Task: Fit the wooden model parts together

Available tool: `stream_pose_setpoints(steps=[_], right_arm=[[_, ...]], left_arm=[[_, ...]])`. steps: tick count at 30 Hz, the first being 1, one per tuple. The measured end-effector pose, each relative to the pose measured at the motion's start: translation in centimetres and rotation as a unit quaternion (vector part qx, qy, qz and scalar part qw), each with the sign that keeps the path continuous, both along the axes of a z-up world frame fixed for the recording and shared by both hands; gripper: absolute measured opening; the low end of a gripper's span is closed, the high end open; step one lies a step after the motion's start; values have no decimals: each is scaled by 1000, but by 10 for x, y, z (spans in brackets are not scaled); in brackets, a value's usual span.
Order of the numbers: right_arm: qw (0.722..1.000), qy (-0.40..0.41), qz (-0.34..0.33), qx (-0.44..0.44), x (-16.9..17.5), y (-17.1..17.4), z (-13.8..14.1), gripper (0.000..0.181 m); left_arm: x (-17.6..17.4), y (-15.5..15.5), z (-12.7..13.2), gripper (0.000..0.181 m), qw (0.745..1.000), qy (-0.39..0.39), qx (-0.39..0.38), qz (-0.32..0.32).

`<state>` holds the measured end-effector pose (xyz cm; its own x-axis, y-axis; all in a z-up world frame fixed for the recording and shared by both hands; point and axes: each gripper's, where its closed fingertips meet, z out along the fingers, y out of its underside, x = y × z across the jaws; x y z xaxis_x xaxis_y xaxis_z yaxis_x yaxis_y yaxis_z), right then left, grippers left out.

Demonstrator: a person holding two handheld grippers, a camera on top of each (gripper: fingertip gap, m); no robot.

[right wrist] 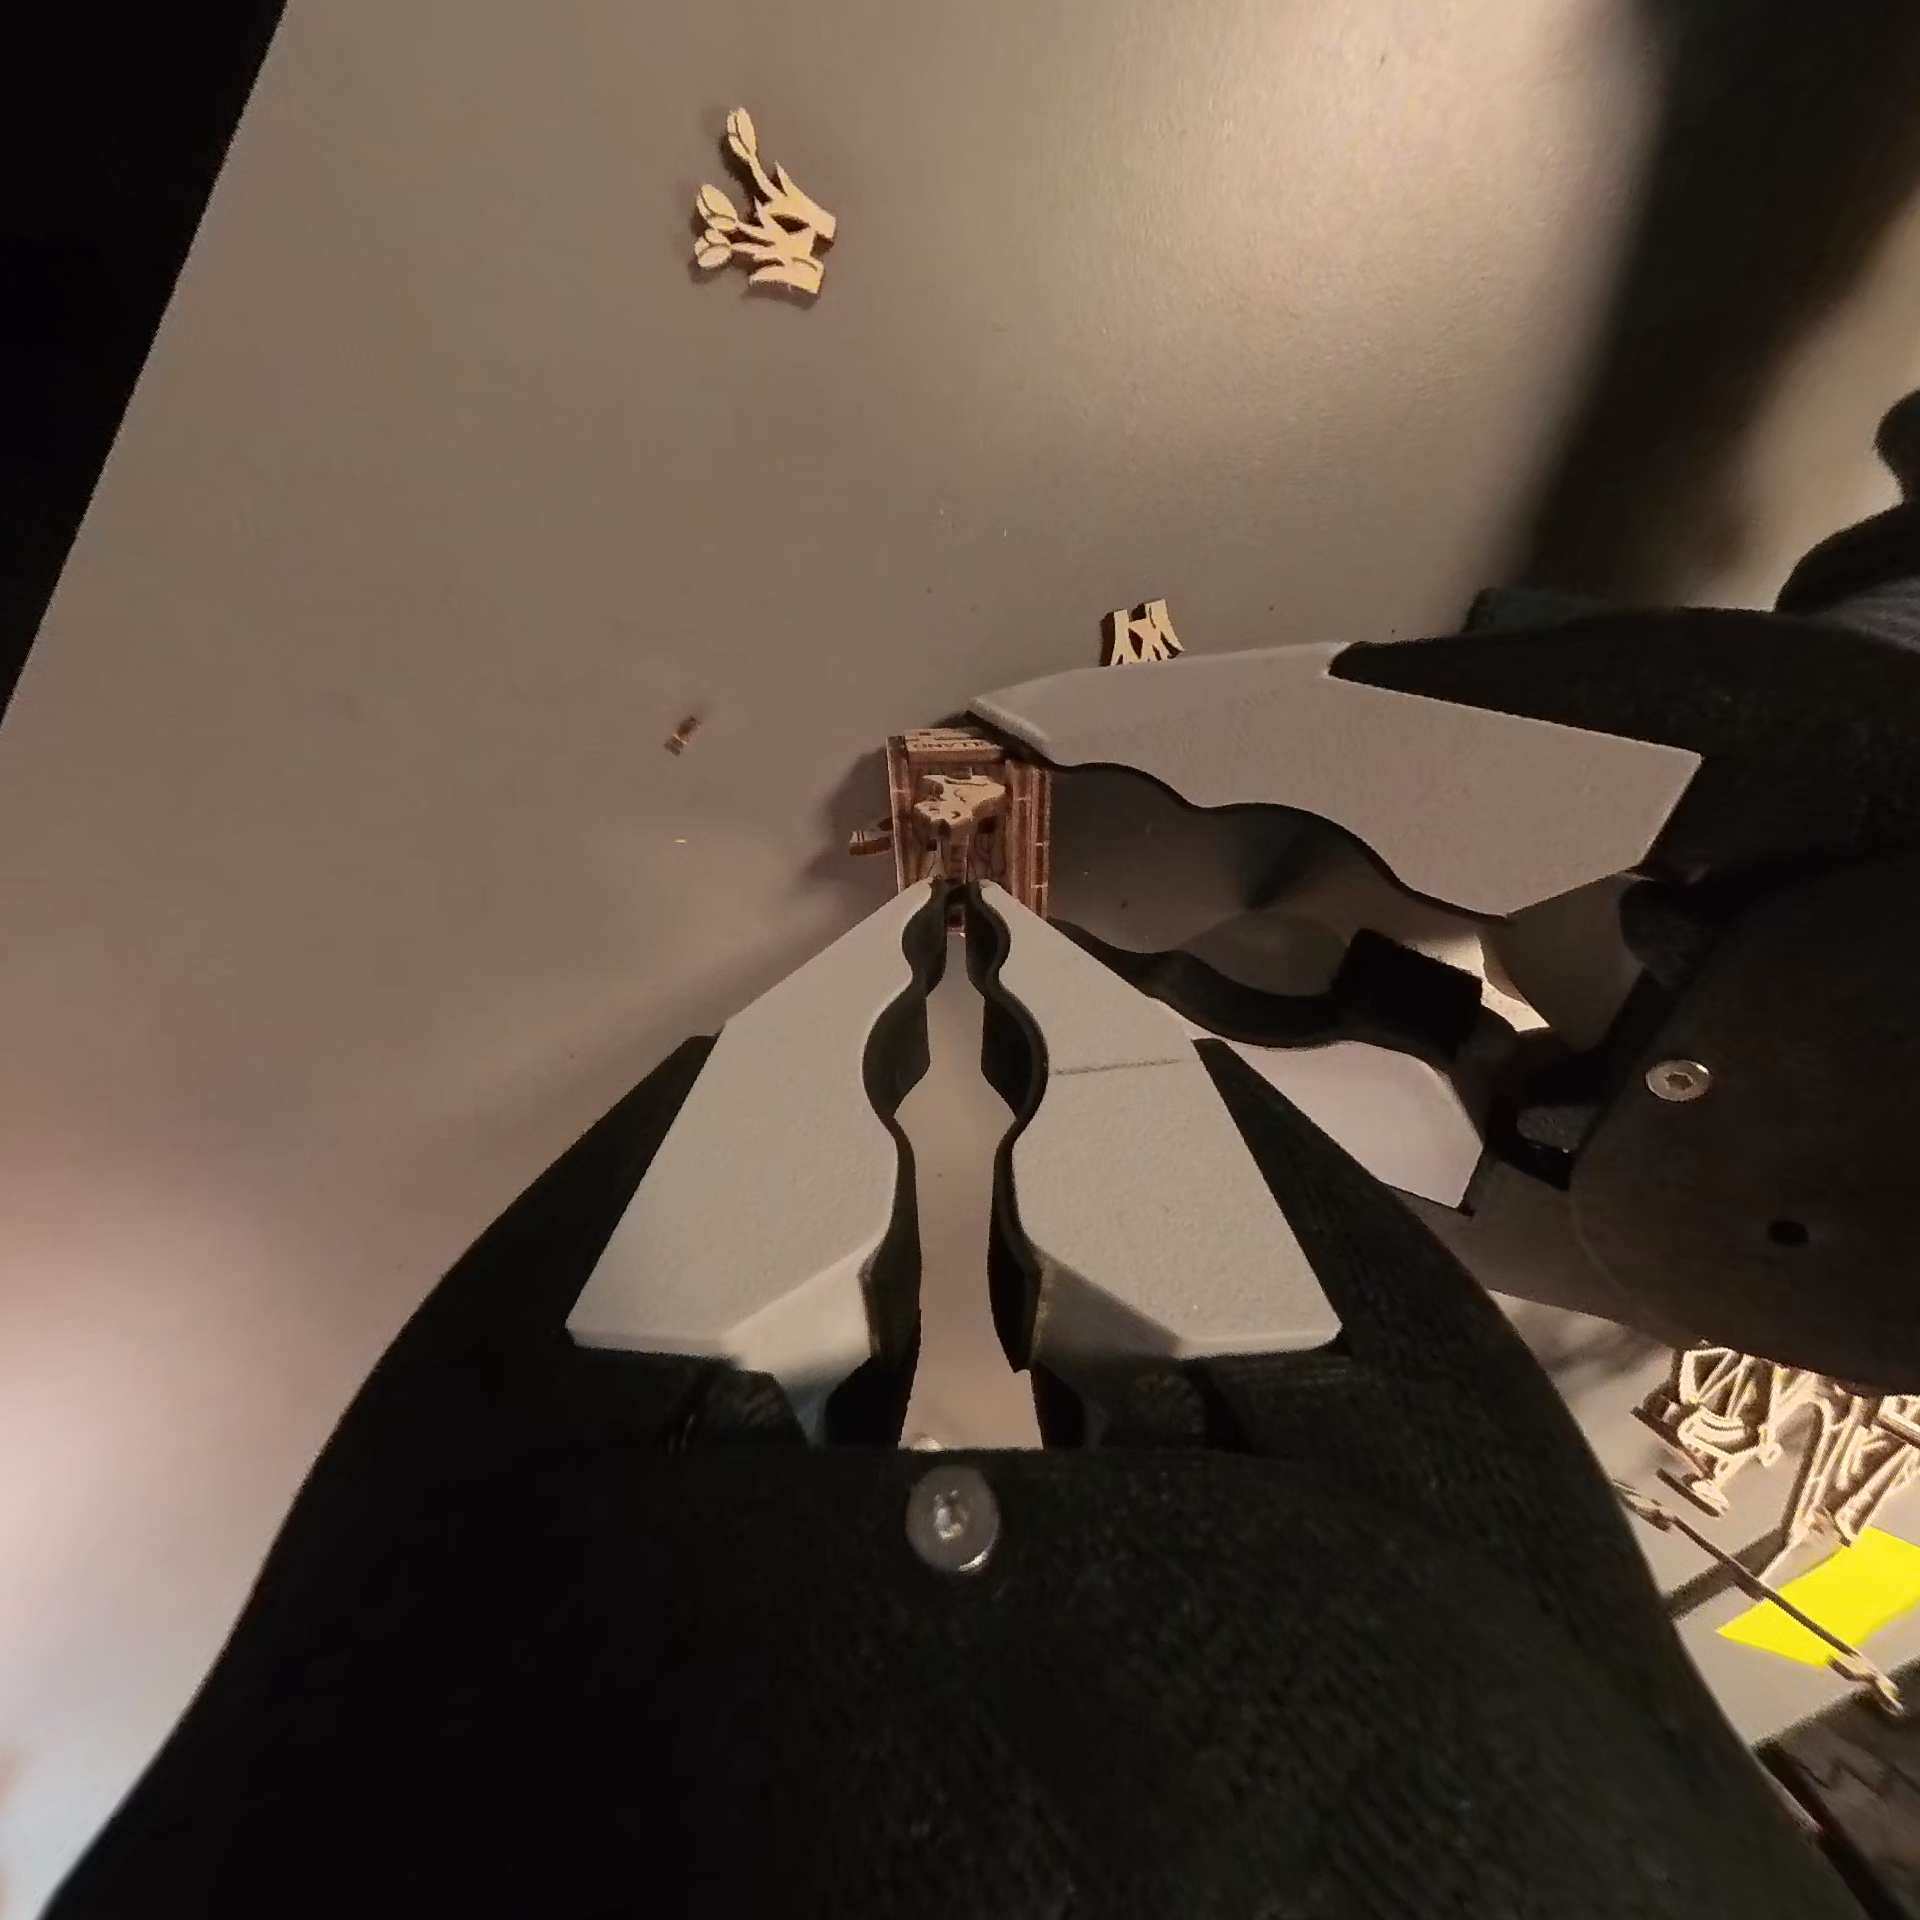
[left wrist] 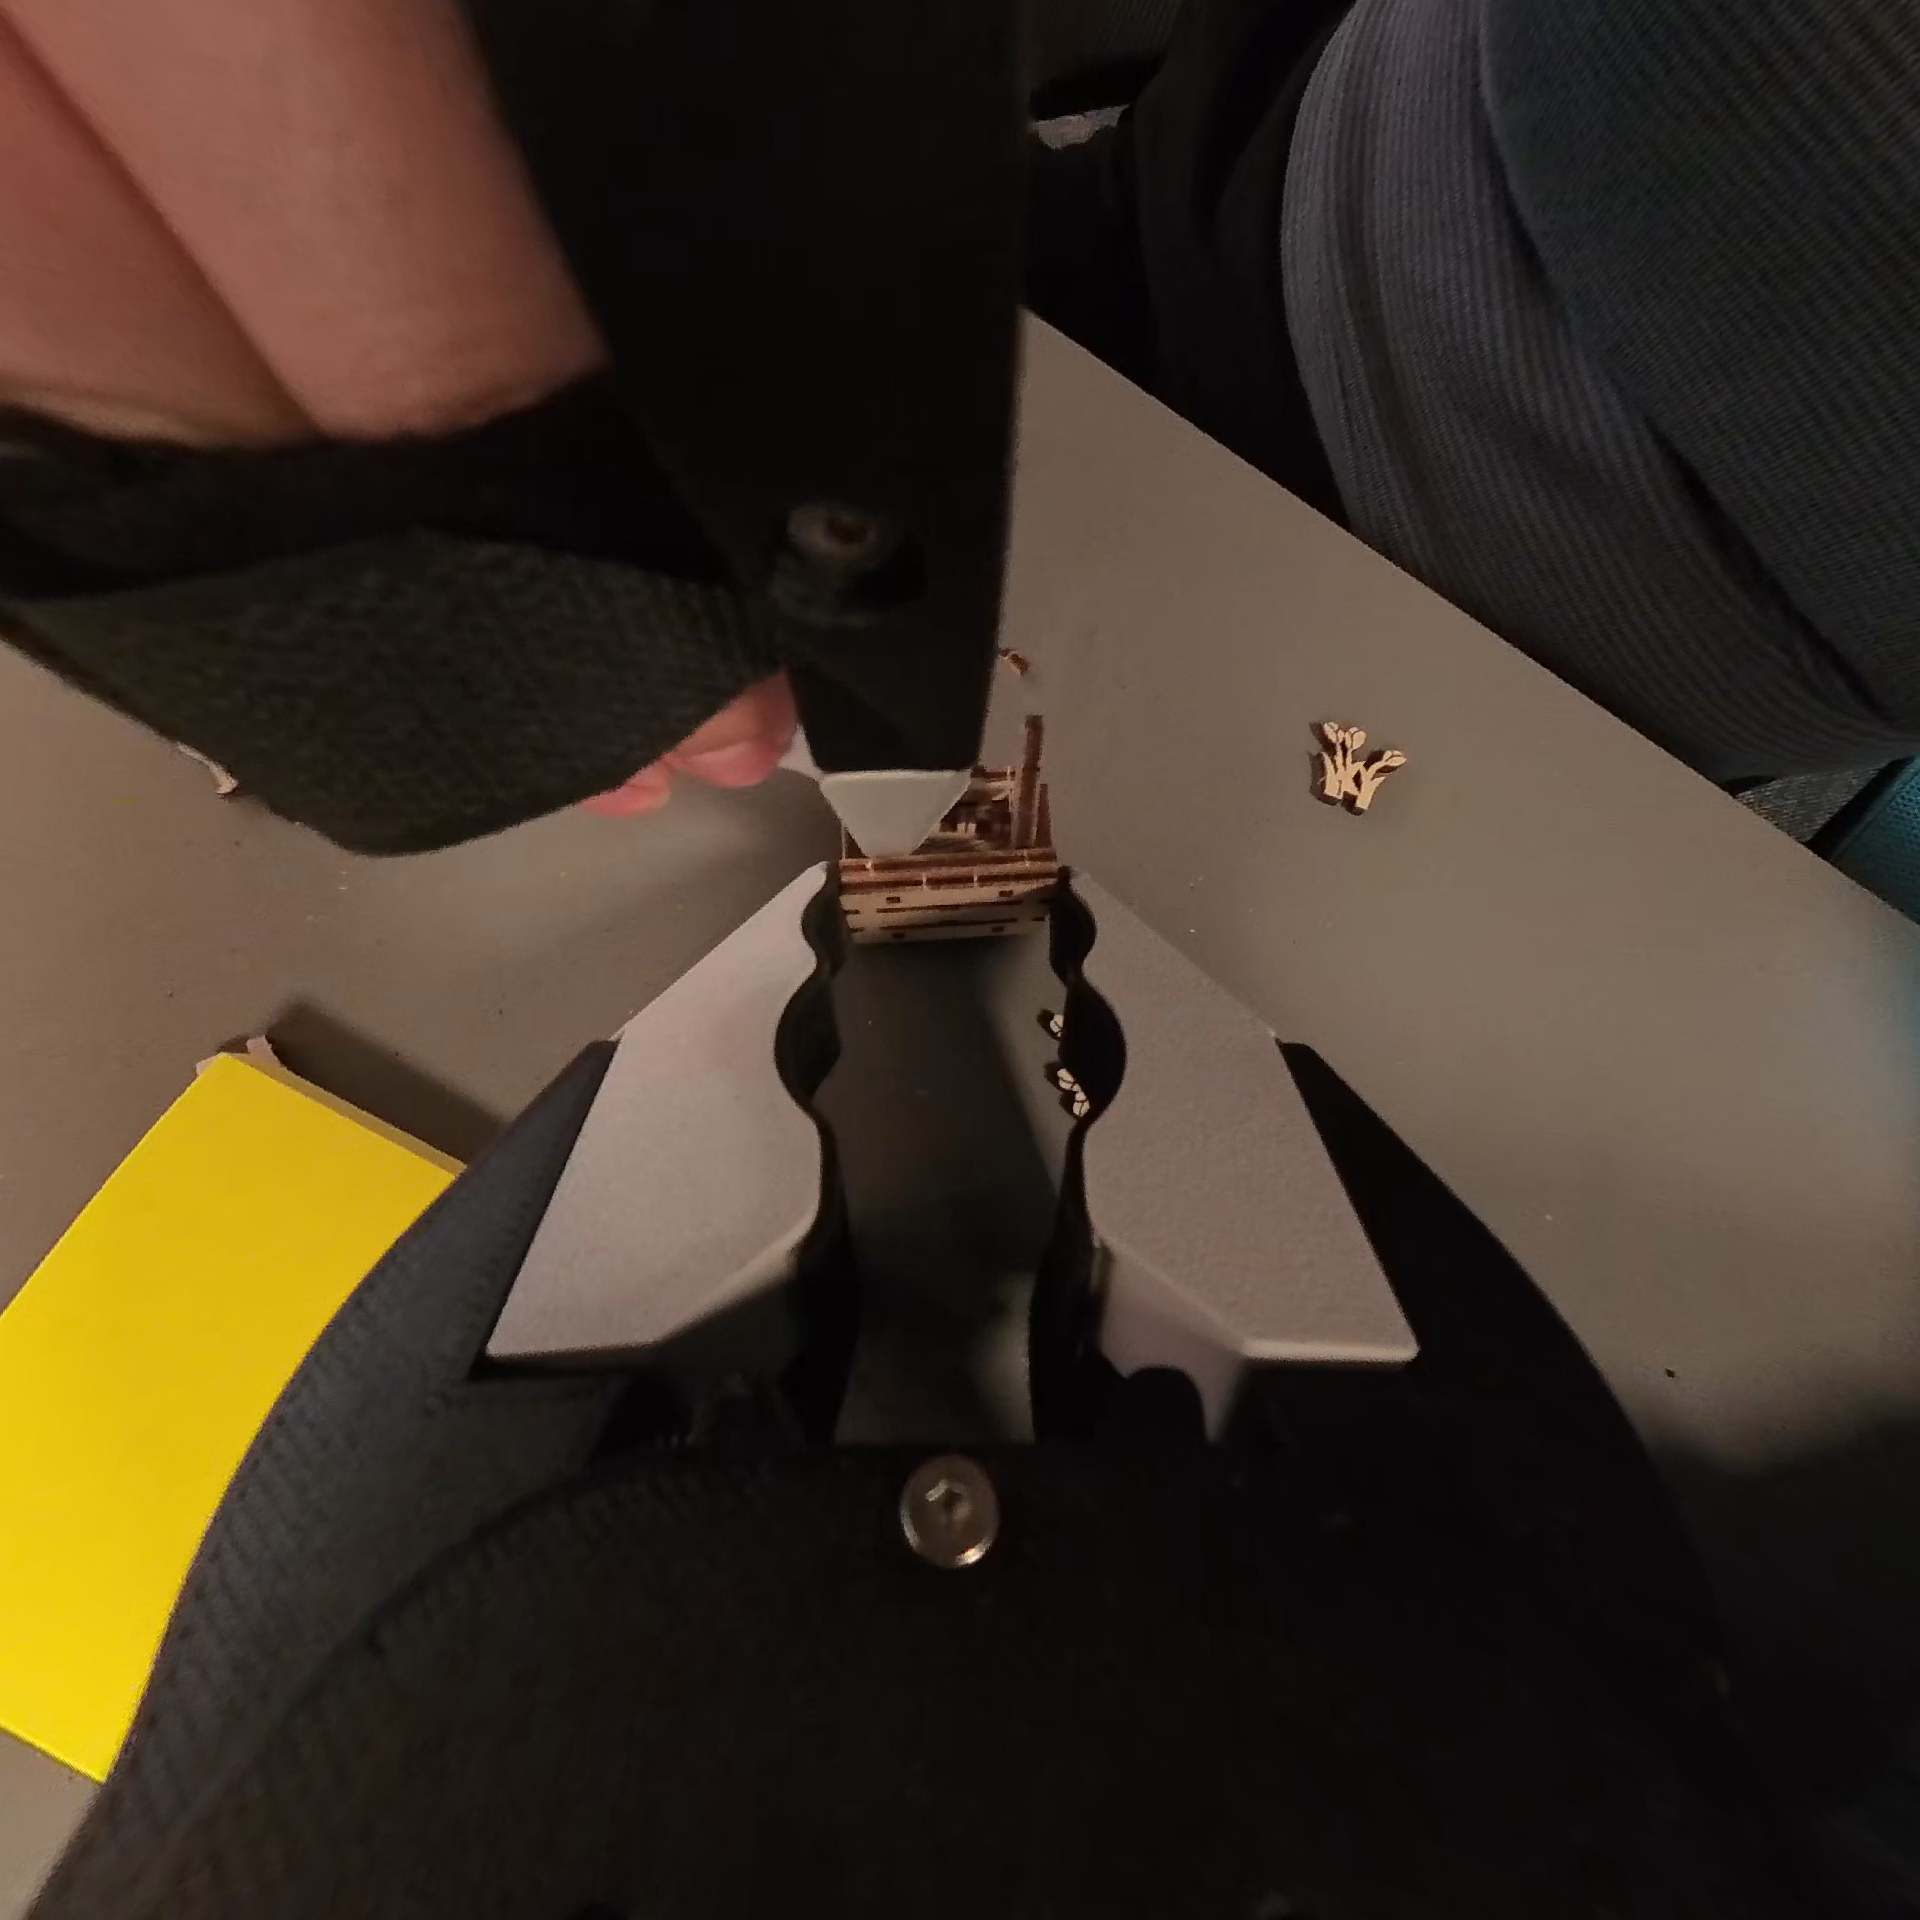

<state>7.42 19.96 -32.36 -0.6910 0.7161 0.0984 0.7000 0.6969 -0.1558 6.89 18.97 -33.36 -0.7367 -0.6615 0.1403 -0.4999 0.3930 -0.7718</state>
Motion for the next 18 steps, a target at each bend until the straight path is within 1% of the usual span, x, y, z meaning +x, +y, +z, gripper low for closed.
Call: stream_pose_setpoints(steps=[9,18], right_arm=[[1000,1,18,9,0,0,0,0],[1000,8,10,5,0,0,0,1]], left_arm=[[0,0,0,38,1000,0,0,0],[0,0,0,38,1000,1,-2,1]])
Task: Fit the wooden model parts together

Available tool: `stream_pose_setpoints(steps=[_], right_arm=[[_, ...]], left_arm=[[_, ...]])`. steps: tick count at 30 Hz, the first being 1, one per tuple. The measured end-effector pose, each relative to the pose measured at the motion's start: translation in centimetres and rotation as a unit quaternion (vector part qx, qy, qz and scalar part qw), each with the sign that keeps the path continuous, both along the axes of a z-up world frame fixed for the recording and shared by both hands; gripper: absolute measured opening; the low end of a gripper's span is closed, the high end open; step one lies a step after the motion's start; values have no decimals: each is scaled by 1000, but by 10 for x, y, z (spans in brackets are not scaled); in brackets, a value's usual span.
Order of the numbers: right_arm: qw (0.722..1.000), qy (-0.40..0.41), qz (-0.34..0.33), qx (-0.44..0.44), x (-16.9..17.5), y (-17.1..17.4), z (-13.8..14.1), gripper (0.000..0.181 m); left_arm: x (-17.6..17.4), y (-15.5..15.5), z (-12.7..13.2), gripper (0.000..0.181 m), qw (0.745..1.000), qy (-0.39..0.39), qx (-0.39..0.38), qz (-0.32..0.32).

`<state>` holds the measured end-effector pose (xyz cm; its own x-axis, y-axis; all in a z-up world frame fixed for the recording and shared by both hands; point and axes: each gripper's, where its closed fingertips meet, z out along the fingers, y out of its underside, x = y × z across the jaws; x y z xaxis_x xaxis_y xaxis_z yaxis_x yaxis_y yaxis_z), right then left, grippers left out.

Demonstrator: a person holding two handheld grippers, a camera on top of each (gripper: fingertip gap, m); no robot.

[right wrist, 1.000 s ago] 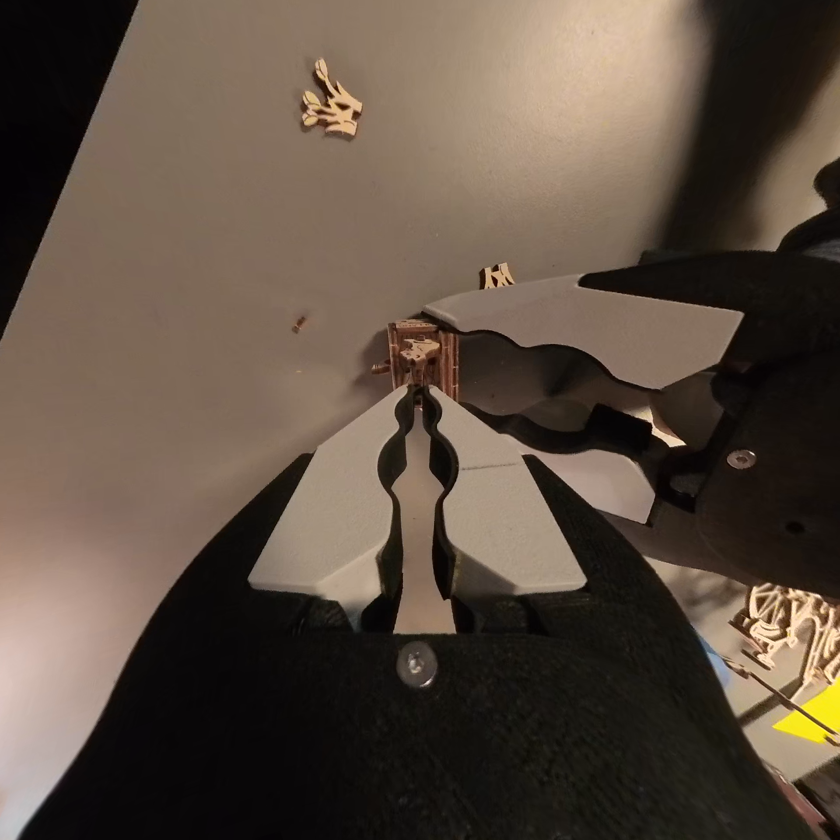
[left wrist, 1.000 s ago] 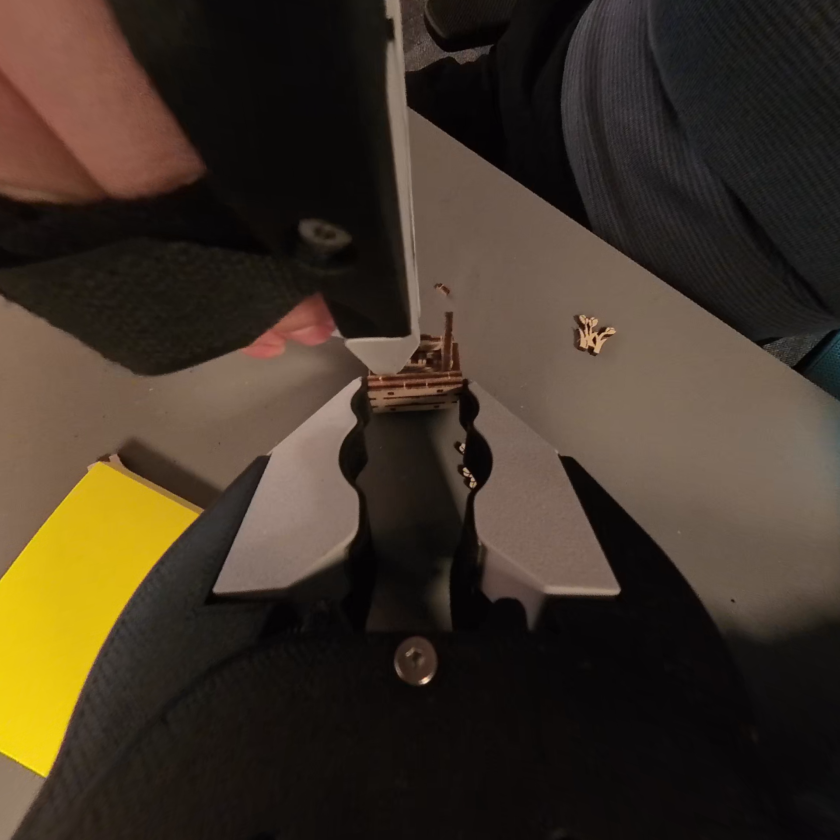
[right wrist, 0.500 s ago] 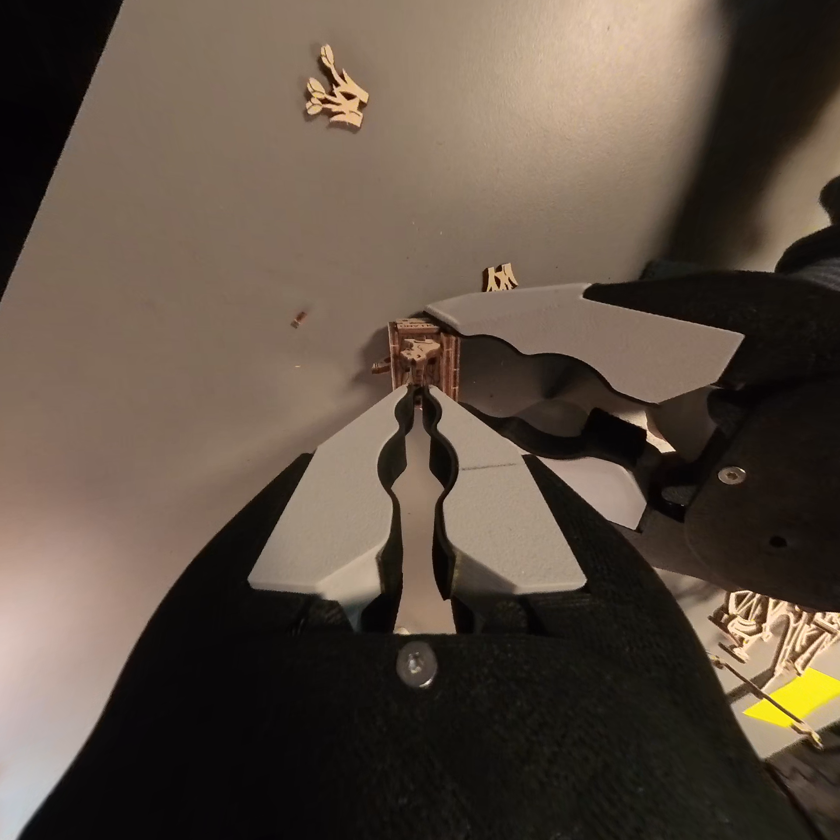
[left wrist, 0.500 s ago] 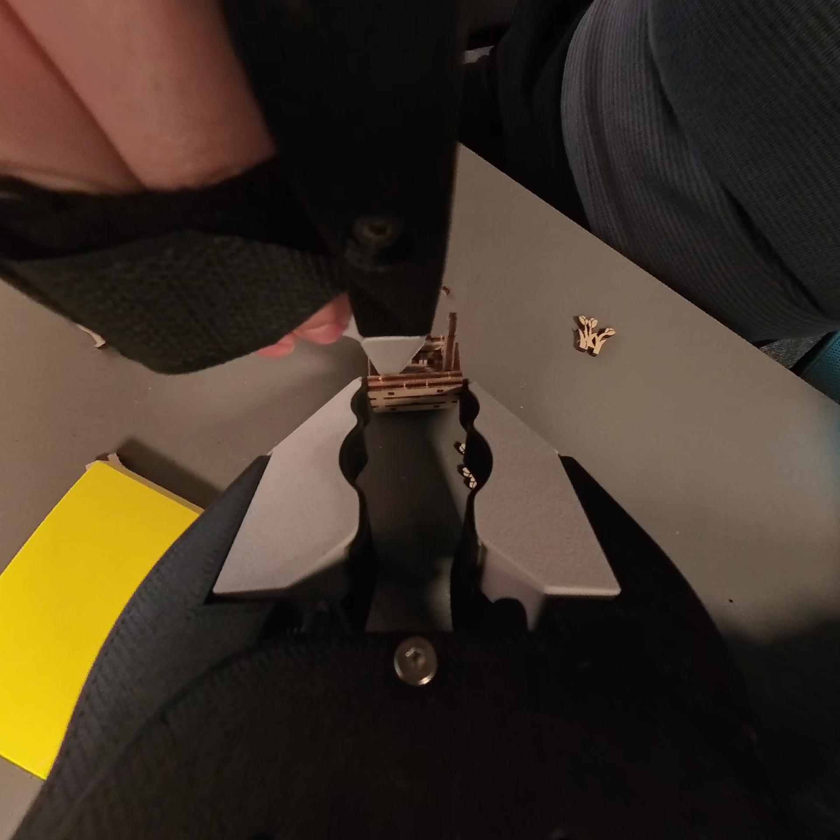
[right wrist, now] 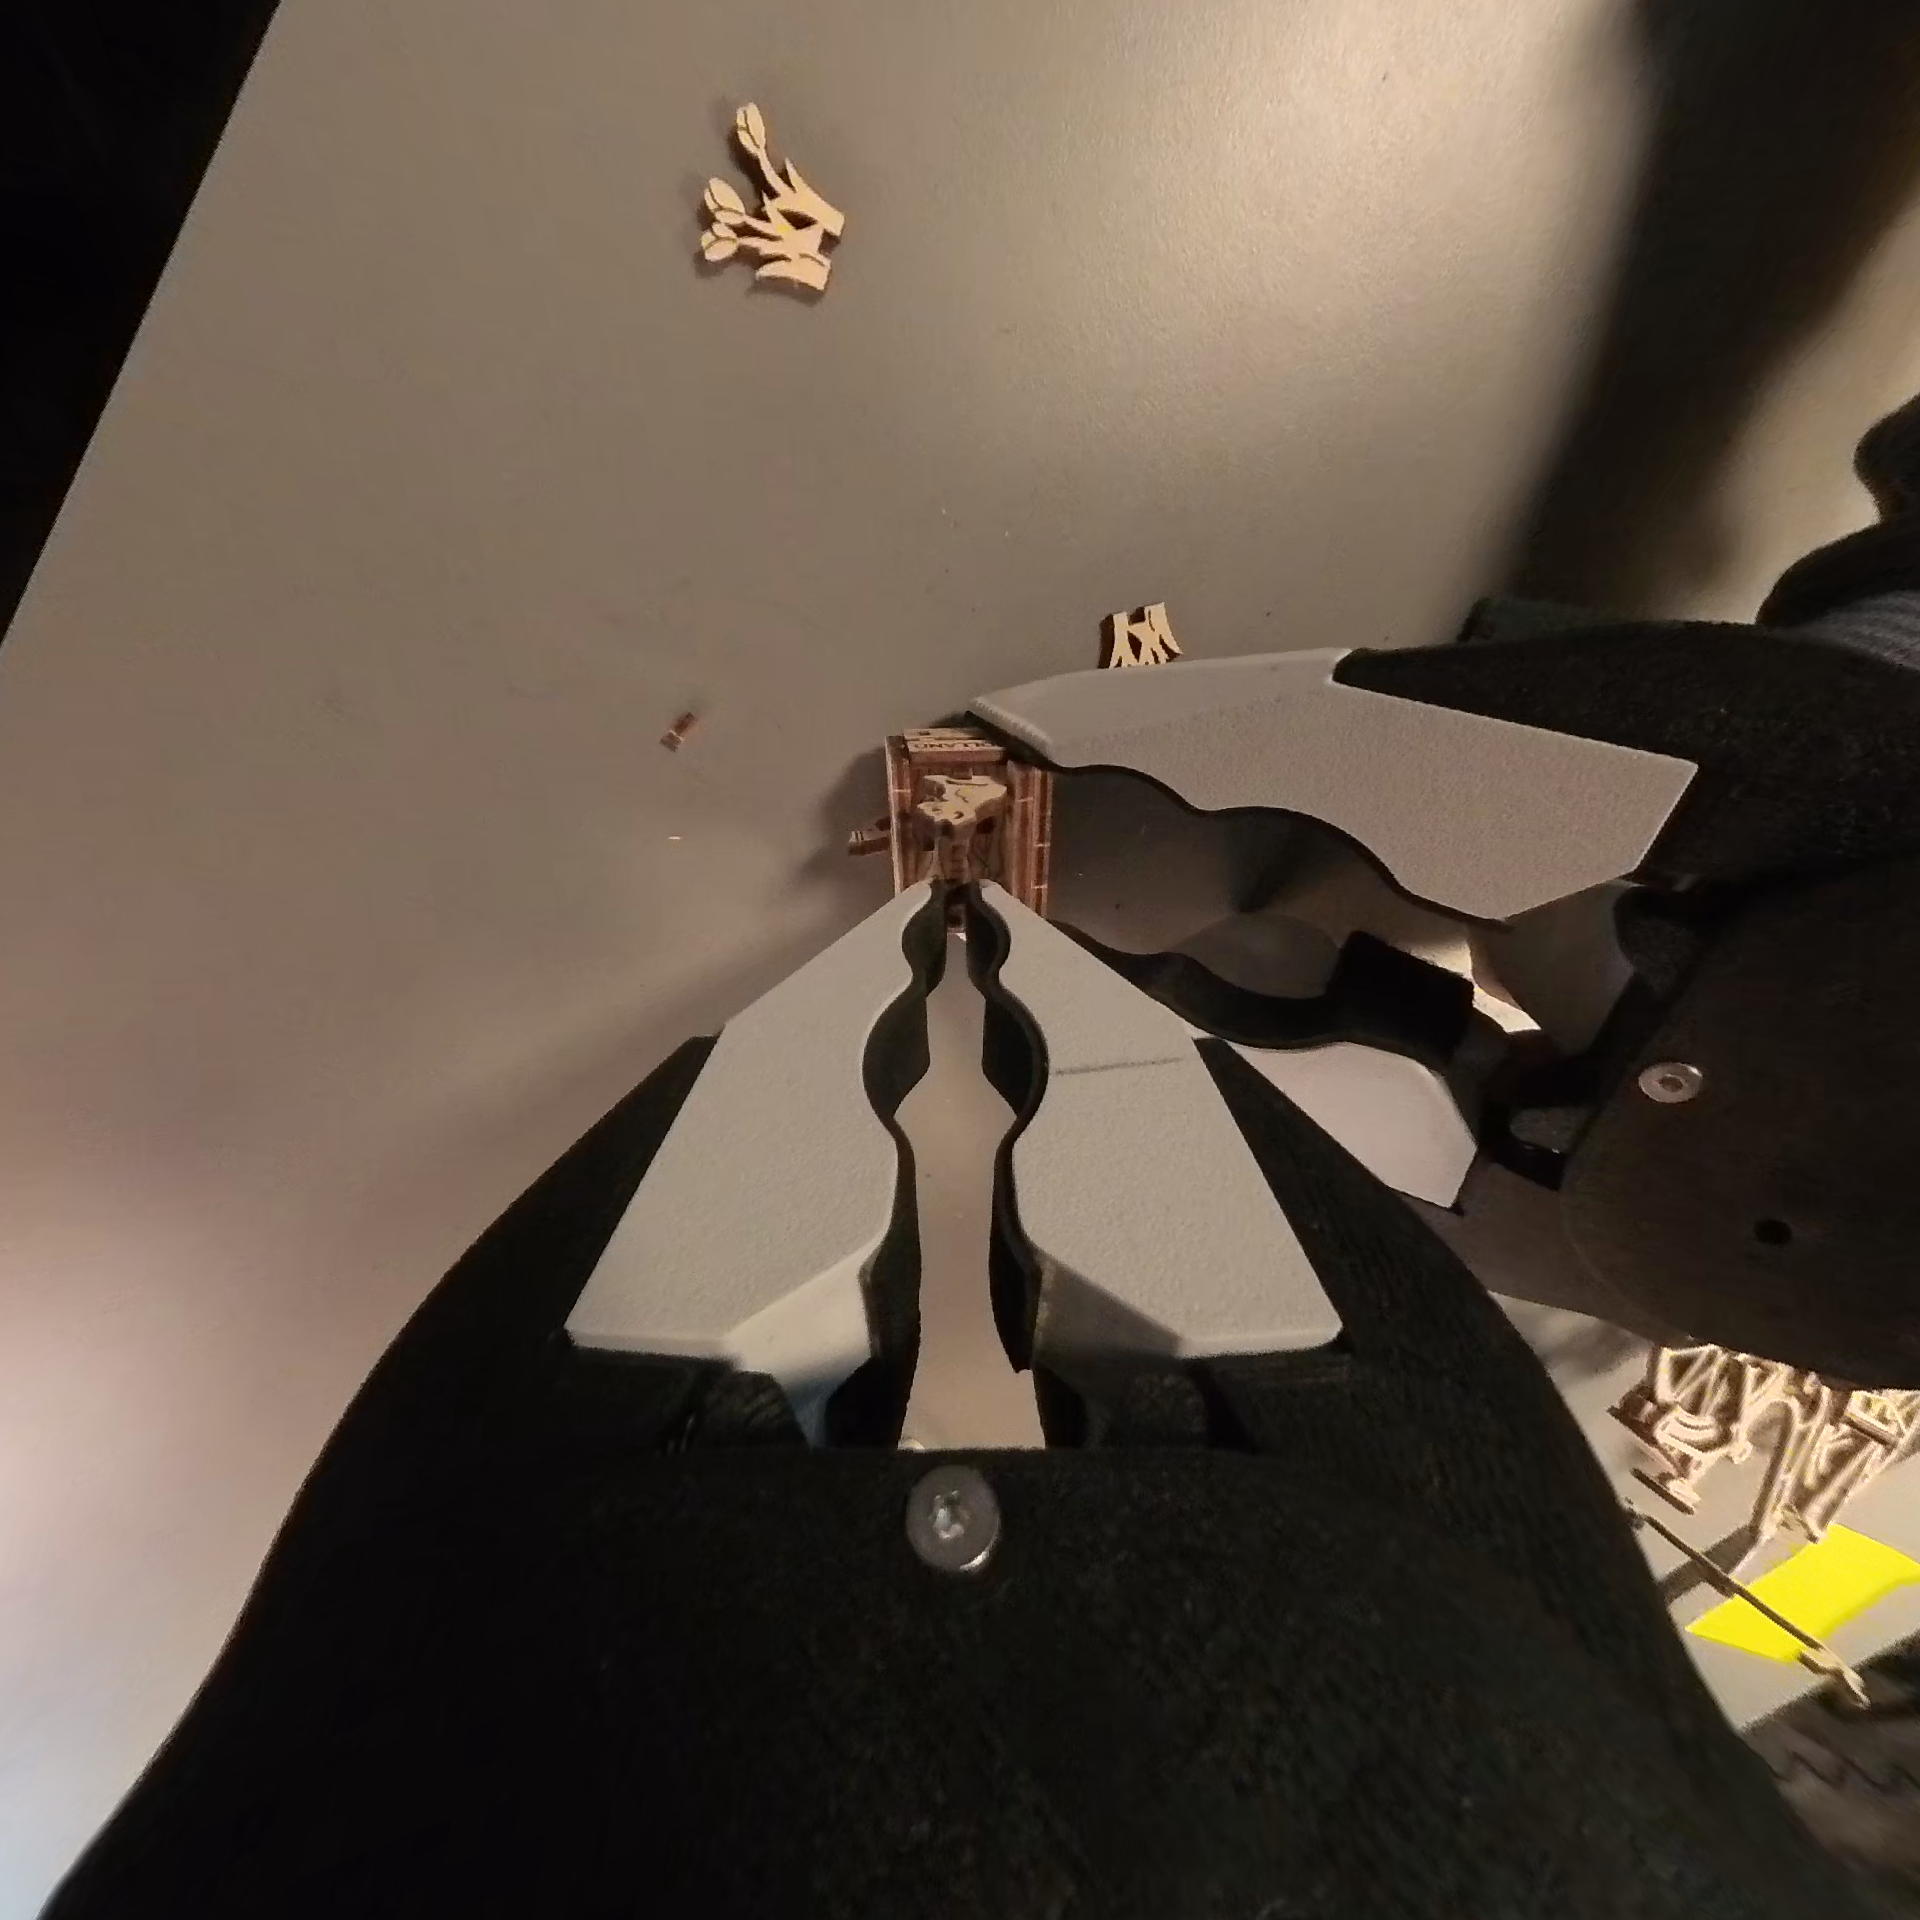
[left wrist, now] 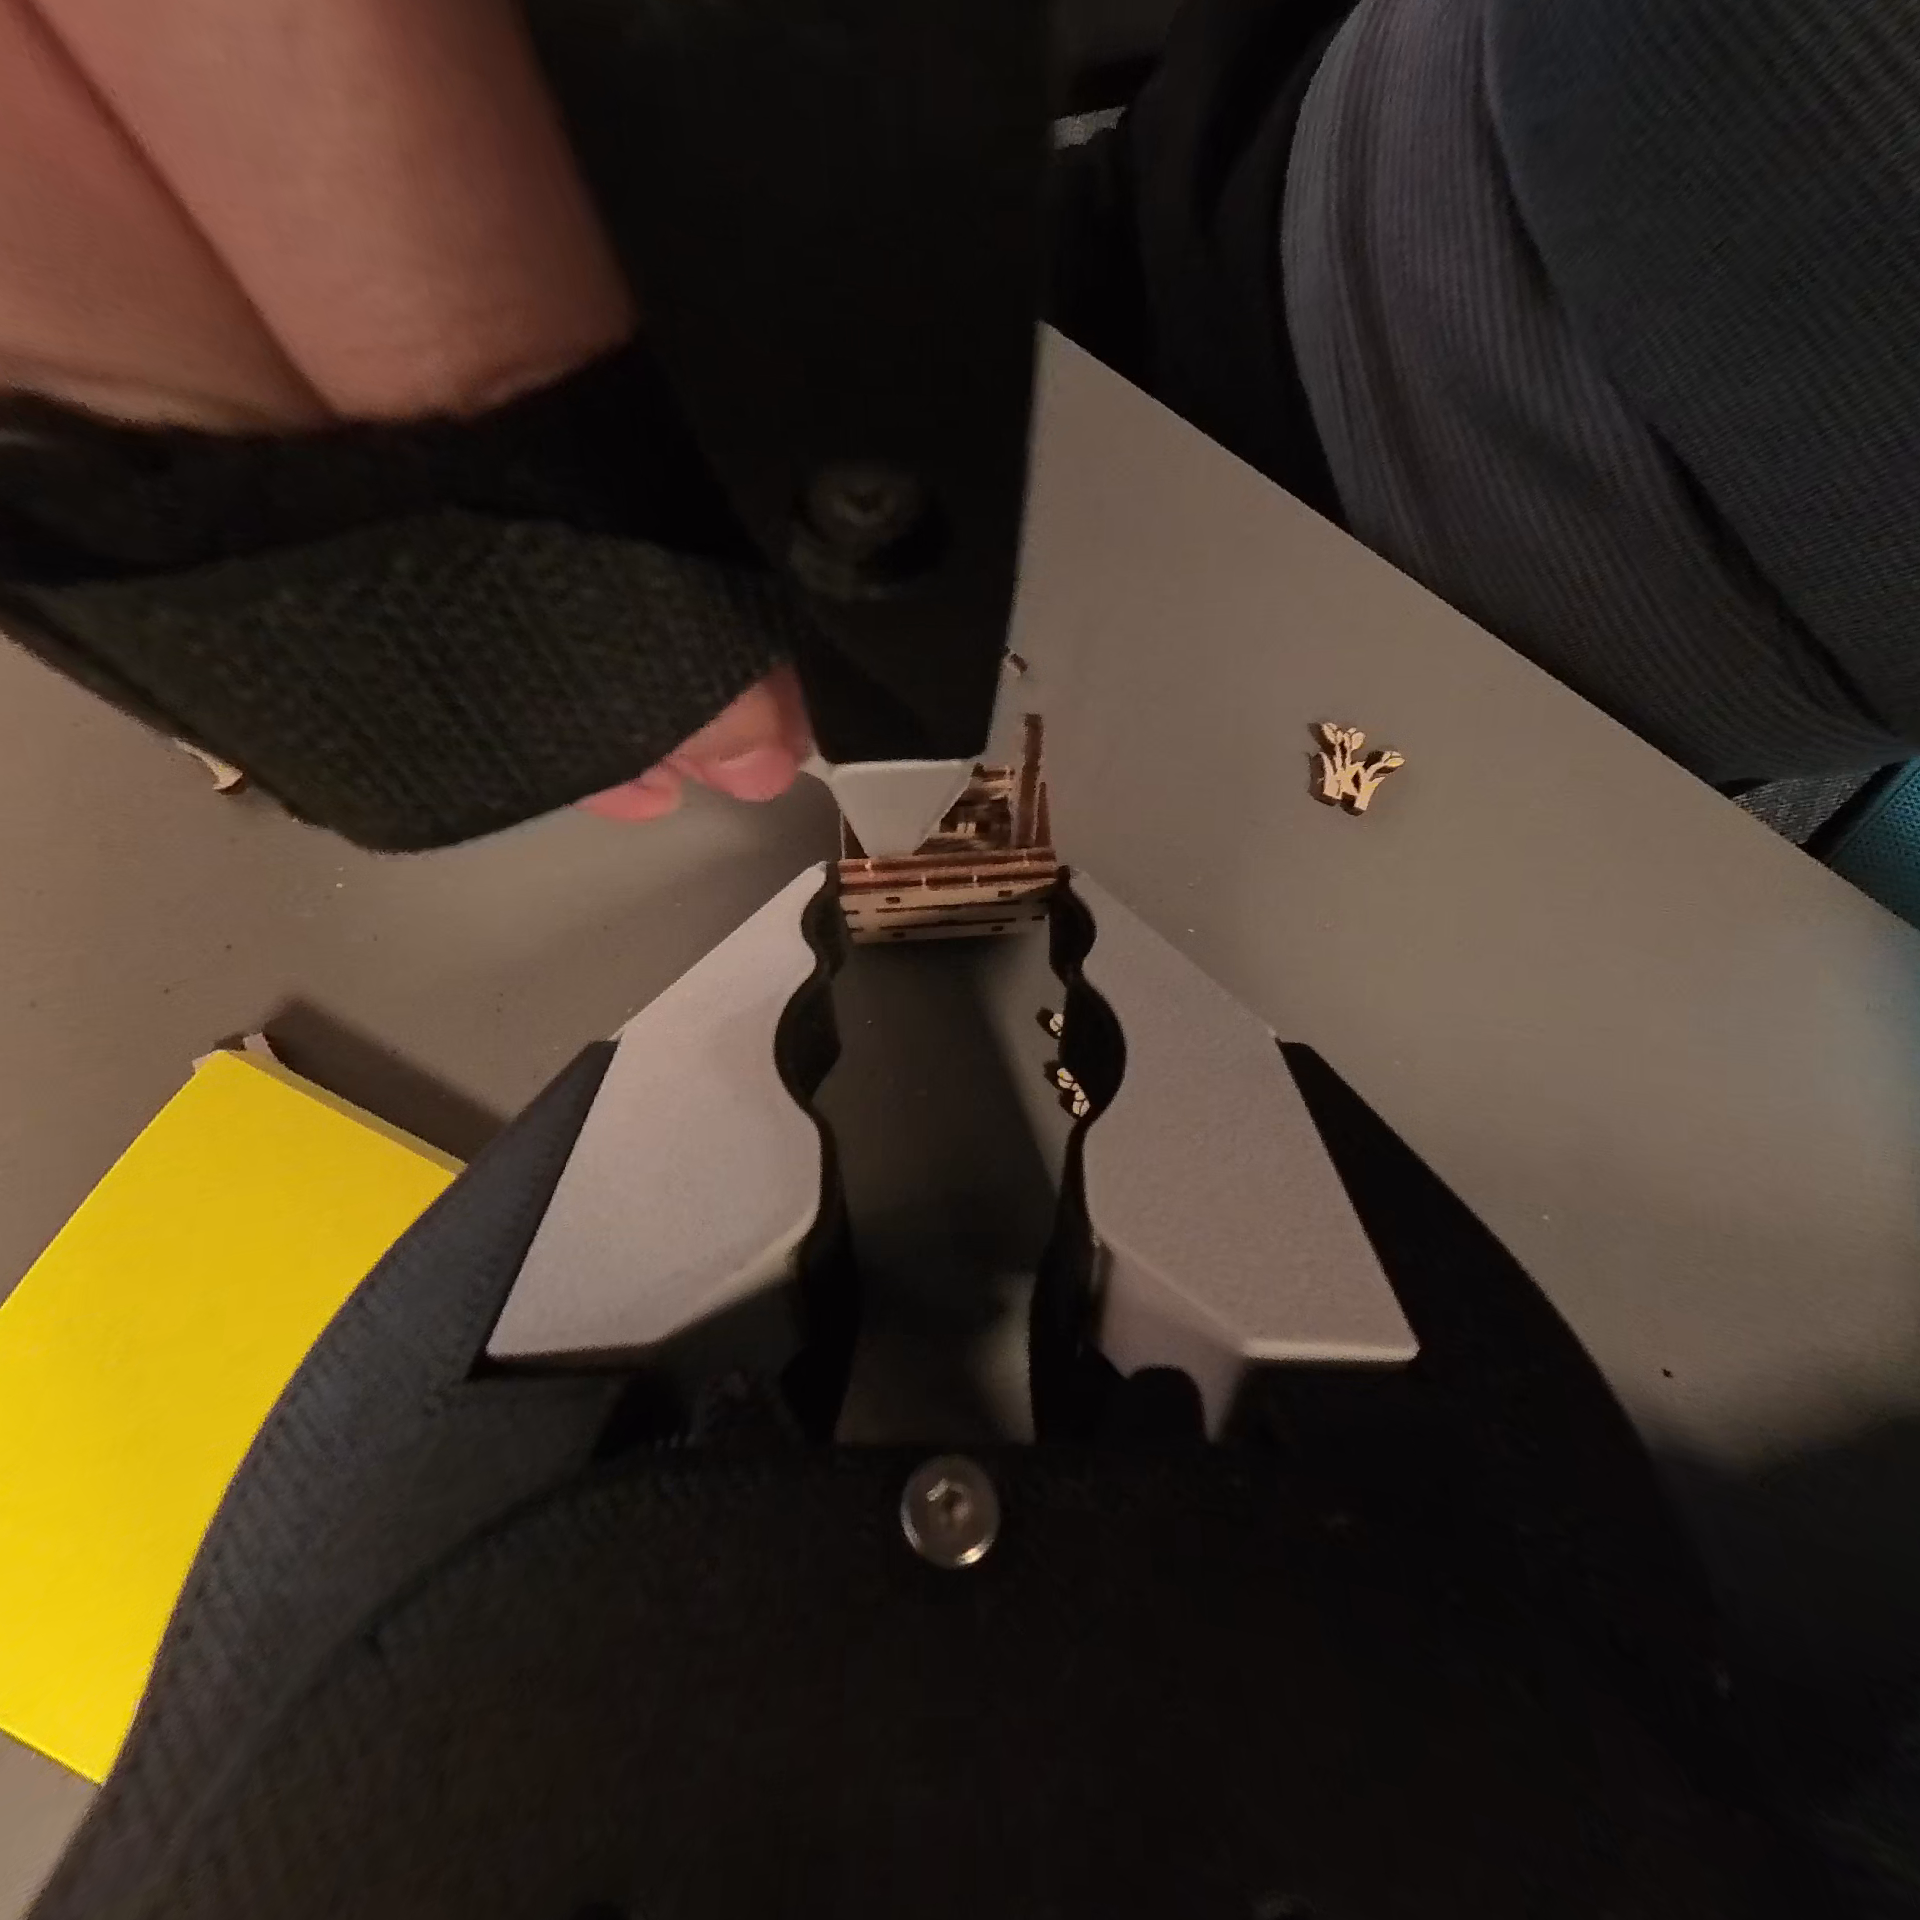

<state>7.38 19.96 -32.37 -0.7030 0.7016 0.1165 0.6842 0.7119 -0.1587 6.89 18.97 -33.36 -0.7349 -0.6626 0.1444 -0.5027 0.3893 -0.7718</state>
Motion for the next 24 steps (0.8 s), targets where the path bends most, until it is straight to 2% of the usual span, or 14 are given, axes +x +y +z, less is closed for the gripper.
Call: stream_pose_setpoints(steps=[24], right_arm=[[1000,14,-4,12,0,-2,1,0]], left_arm=[[0,0,0,38,1000,3,-3,2]])
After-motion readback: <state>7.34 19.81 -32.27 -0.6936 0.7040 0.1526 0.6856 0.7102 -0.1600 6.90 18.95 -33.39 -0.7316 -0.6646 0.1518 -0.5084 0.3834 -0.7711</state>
